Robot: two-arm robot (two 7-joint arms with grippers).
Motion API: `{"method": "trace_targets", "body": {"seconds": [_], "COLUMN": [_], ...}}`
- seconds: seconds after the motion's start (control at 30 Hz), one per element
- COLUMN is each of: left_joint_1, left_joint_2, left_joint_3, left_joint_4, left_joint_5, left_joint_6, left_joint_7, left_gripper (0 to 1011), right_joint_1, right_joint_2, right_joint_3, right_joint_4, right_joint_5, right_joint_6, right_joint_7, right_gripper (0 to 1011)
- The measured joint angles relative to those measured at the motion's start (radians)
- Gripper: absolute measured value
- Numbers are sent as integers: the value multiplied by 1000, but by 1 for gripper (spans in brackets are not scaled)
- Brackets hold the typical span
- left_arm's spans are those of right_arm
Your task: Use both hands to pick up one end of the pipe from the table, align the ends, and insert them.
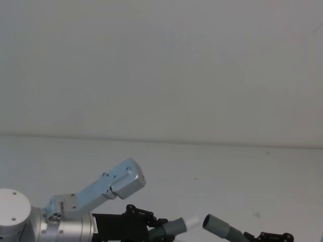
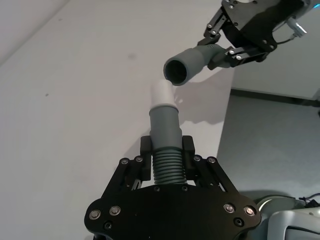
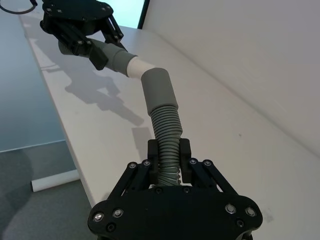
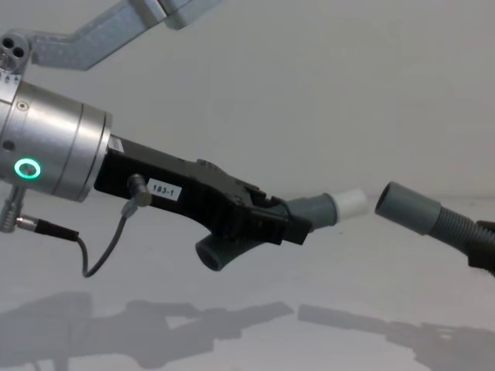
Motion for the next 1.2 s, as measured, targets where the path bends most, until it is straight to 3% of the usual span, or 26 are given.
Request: {"method": "trace_targets", "body": {"seconds": [0.33,0.67,1.2], "left_joint_1": [-20,-25,-46], "left_joint_2": [7,19,39], "left_joint_3": [11,10,12], "left_joint_4": [13,9,11], "left_joint_5": [-23,-31,-51], "left_joint_6": [-14,-16,-14], "left_joint_7": [-37,-33,-45], "left_gripper": [322,322,322], "right_joint_1": [7,18,48], "right_joint_2": [10,11,13], "right_joint_3": [-4,-14,-37], "right_joint_4": [1,16,65], "right_joint_5": [10,6,-10], "right_joint_6": [-9,-9,-69], "right_joint_7": [3,-12,-13], "right_gripper": [216,215,215]}}
